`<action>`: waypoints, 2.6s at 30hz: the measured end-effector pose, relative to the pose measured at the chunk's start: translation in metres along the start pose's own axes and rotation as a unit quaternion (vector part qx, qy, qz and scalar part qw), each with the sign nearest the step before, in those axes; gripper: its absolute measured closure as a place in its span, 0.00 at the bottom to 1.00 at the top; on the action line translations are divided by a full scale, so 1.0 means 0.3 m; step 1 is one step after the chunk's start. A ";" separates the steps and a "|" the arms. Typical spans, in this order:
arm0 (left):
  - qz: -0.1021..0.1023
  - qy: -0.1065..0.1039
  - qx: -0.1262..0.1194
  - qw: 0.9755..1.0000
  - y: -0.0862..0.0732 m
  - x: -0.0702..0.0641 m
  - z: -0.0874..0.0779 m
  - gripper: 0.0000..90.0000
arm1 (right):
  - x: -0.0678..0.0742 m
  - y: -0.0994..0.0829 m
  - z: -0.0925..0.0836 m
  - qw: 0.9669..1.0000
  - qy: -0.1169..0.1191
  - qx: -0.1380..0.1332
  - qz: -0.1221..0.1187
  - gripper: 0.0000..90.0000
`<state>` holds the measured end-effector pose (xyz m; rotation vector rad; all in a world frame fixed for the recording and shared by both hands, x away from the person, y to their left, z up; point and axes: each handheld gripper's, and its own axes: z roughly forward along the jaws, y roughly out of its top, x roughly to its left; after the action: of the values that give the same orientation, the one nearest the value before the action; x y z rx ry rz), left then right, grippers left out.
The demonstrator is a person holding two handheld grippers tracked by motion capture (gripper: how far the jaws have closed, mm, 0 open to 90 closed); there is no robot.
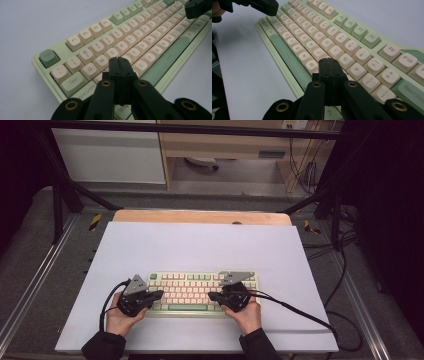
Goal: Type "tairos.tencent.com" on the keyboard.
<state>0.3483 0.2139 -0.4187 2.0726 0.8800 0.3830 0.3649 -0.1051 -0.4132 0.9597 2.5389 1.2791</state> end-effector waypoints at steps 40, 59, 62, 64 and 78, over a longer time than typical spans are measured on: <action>0.004 -0.002 0.011 1.000 0.125 -0.050 0.142 1.00 | -0.057 -0.081 -0.071 1.000 -0.011 -0.004 0.016 1.00; 0.008 0.007 0.026 1.000 0.101 -0.046 0.177 1.00 | -0.055 -0.084 -0.072 1.000 -0.009 -0.005 0.016 1.00; 0.009 0.007 0.025 1.000 0.100 -0.046 0.179 1.00 | -0.054 -0.085 -0.071 1.000 -0.009 -0.005 0.016 1.00; 0.009 0.006 0.025 1.000 0.098 -0.045 0.179 1.00 | -0.055 -0.085 -0.071 1.000 -0.009 -0.004 0.016 1.00; 0.011 0.003 0.017 1.000 0.096 -0.047 0.165 1.00 | -0.054 -0.082 -0.079 1.000 -0.010 -0.008 0.013 1.00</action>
<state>0.3782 0.1636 -0.4255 2.1156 0.8744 0.3891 0.3567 -0.1415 -0.4197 1.0018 2.5057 1.2877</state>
